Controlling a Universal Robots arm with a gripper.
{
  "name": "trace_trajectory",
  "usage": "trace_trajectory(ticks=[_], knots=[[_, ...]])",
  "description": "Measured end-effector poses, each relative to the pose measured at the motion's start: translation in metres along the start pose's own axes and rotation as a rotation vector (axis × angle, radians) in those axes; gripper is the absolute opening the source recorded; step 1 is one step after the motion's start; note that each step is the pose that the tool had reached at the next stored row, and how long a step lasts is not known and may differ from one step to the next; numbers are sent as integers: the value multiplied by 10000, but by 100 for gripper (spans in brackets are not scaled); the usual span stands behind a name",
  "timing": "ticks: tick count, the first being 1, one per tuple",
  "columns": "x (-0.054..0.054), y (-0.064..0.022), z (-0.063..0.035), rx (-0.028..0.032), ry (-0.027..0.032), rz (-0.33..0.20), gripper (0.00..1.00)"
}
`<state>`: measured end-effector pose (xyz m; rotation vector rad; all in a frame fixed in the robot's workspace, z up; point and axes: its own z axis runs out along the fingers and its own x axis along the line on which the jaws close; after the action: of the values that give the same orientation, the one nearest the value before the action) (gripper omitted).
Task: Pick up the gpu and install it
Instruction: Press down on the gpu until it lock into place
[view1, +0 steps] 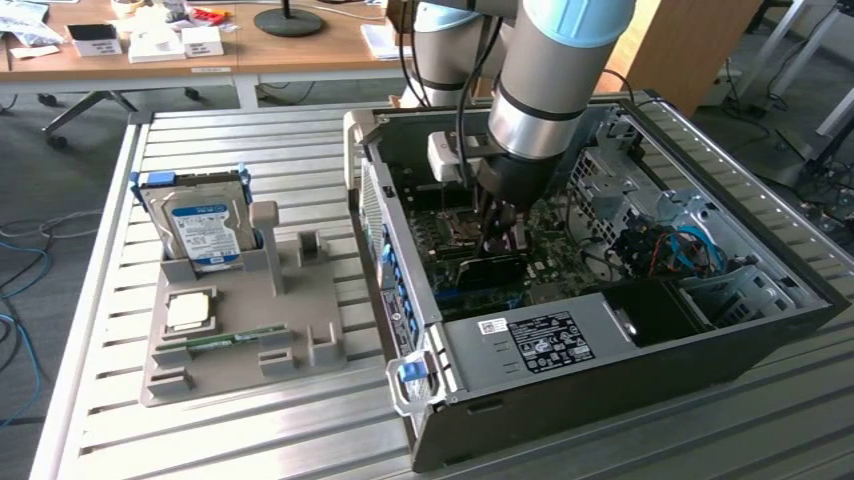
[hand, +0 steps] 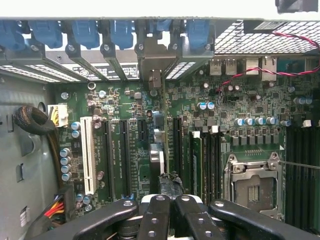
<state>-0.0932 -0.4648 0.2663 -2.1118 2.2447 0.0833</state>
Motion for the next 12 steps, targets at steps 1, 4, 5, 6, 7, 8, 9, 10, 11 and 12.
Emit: trace_trajectory(ticks=[1, 4, 5, 6, 7, 8, 9, 10, 11, 12], knots=[[0, 0, 0, 0, 0, 0, 11], [-6, 0, 6, 1, -18, 0, 11], [-8, 1, 6, 0, -18, 0, 11], [-8, 1, 6, 0, -19, -1, 11], [-9, 1, 7, -1, -19, -1, 11], [-9, 2, 12, 0, -21, 0, 11], [-9, 4, 17, 0, -22, 1, 11], [-8, 5, 19, -1, -23, 1, 11], [-8, 5, 19, -2, -23, 0, 11], [-8, 5, 19, -2, -23, 0, 11]])
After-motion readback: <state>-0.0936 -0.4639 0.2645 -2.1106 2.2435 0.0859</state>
